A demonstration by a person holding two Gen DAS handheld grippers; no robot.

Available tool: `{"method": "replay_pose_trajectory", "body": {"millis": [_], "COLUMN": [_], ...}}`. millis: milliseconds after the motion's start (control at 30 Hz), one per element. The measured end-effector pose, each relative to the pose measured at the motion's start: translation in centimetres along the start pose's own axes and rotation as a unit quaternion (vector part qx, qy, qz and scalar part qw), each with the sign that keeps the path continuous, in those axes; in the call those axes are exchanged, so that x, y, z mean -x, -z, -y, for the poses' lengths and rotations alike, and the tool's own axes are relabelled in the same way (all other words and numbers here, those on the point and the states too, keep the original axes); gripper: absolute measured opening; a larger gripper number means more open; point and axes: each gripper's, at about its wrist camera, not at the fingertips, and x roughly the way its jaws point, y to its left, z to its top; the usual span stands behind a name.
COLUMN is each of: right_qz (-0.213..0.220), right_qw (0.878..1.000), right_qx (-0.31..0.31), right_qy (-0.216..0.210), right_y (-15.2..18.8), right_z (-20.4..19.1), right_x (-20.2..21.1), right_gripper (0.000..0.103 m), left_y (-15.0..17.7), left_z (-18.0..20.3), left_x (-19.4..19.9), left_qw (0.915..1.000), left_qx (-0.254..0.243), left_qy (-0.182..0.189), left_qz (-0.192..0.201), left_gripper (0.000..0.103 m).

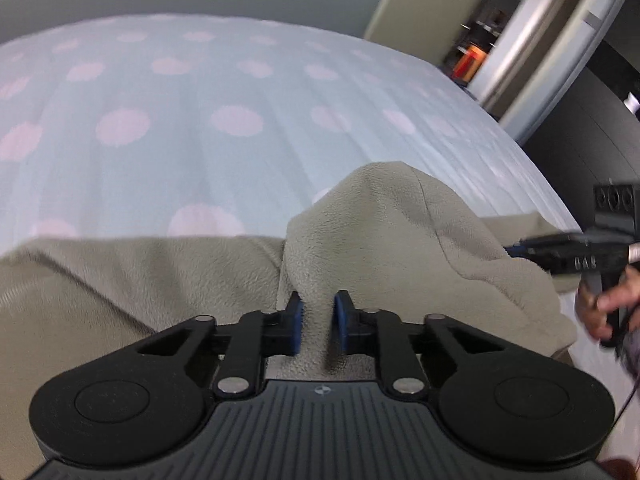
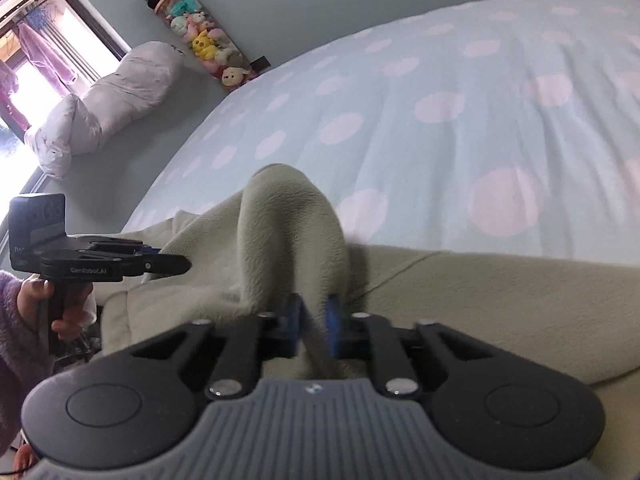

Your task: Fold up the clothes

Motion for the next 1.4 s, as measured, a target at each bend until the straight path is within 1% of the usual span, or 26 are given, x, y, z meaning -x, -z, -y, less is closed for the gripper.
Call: {"method": "replay_pose_trajectory", "body": {"millis": [67,133,233,300,367,433,467,500,567,633,733,767,800,833,867,900,967,1033,1100,1167,1233,1267,1300,1333,1367,1400], "right_qz": [0.007,0.015,0.031,0.049,0.077,0.108,0.126,0.140,0.164,0.174,0.175,0.172,0.171,0.171,0.170,0.168,0.162,0.150,0.129,0.110,0.096,0.094,0.098,0.104,0.109,0.113], "right_qw": [1.000,0.999,0.992,0.984,0.975,0.965,0.958,0.953,0.941,0.932,0.926,0.925,0.924,0.923,0.926,0.929,0.936,0.942,0.947,0.951,0.955,0.958,0.961,0.964,0.966,0.969], "right_qx": [0.014,0.045,0.106,0.141,0.162,0.173,0.178,0.181,0.192,0.205,0.207,0.206,0.208,0.206,0.195,0.183,0.154,0.139,0.134,0.127,0.116,0.107,0.094,0.082,0.069,0.064], "right_qy": [0.003,0.019,0.058,0.096,0.134,0.165,0.184,0.197,0.224,0.244,0.263,0.268,0.273,0.277,0.276,0.275,0.270,0.265,0.264,0.260,0.254,0.249,0.241,0.233,0.222,0.212], "right_y": [-1.1,-2.5,-5.3,-7.8,-10.4,-12.7,-14.0,-15.0,-16.7,-18.1,-19.4,-19.8,-20.1,-20.4,-20.8,-21.2,-21.7,-21.0,-19.7,-18.3,-16.4,-15.7,-15.1,-14.5,-14.0,-13.8], "right_z": [-0.9,-2.2,-5.0,-6.8,-8.2,-9.3,-9.7,-9.9,-10.3,-9.8,-8.0,-7.3,-6.5,-5.6,-4.6,-3.7,-1.5,0.1,1.9,3.4,4.7,4.9,5.1,5.2,5.3,5.0], "right_x": [1.5,3.2,5.3,6.2,6.7,7.0,6.9,6.7,5.7,4.2,1.5,0.5,-0.3,-1.1,-1.6,-2.2,-3.2,-3.8,-4.3,-4.7,-4.8,-5.0,-4.9,-4.9,-4.8,-4.9], "right_gripper": [0.011,0.010,0.009,0.009,0.009,0.009,0.009,0.009,0.009,0.008,0.008,0.006,0.001,0.001,0.001,0.006,0.006,0.006,0.008,0.009,0.013,0.020,0.033,0.040,0.050,0.053], "left_y": [-1.1,-2.6,-5.2,-7.2,-9.5,-11.4,-12.3,-13.1,-14.5,-15.5,-16.4,-16.5,-16.6,-16.5,-16.5,-16.3,-15.6,-14.8,-13.9,-13.0,-12.0,-11.7,-11.1,-11.3,-11.1,-10.8], "left_z": [0.8,2.0,3.6,4.5,5.2,5.8,6.1,6.3,6.6,6.6,5.7,5.4,5.1,4.9,4.7,4.3,3.2,1.6,0.0,-0.9,-1.7,-1.8,-1.6,-1.8,-1.7,-1.4], "left_x": [1.3,2.7,4.7,5.8,6.3,6.3,6.2,5.9,4.9,3.1,-0.6,-1.9,-3.0,-4.0,-5.4,-6.4,-7.7,-8.0,-8.0,-7.1,-6.2,-5.5,-4.9,-4.2,-3.7,-3.3], "left_qw": [0.9997,0.9987,0.9947,0.9907,0.9862,0.9797,0.9753,0.9713,0.9625,0.9562,0.9544,0.9546,0.9549,0.9556,0.9564,0.9571,0.9539,0.9500,0.9527,0.9545,0.9561,0.9581,0.9608,0.9635,0.9652,0.9656], "left_qx": [-0.019,-0.042,-0.081,-0.095,-0.098,-0.103,-0.104,-0.104,-0.107,-0.112,-0.109,-0.108,-0.111,-0.116,-0.122,-0.125,-0.121,-0.099,-0.078,-0.065,-0.052,-0.048,-0.043,-0.039,-0.037,-0.043], "left_qy": [-0.006,-0.016,-0.044,-0.070,-0.095,-0.122,-0.138,-0.152,-0.179,-0.201,-0.219,-0.223,-0.226,-0.226,-0.227,-0.229,-0.255,-0.278,-0.277,-0.272,-0.267,-0.258,-0.245,-0.231,-0.218,-0.210], "left_qz": [0.009,0.022,0.046,0.069,0.094,0.122,0.138,0.150,0.173,0.180,0.171,0.165,0.158,0.149,0.138,0.126,0.104,0.103,0.099,0.104,0.109,0.116,0.122,0.130,0.139,0.147], "left_gripper": [0.012,0.011,0.011,0.011,0.011,0.011,0.009,0.006,0.006,0.006,0.006,0.006,0.006,0.006,0.007,0.011,0.013,0.016,0.017,0.018,0.019,0.023,0.030,0.034,0.045,0.051]}}
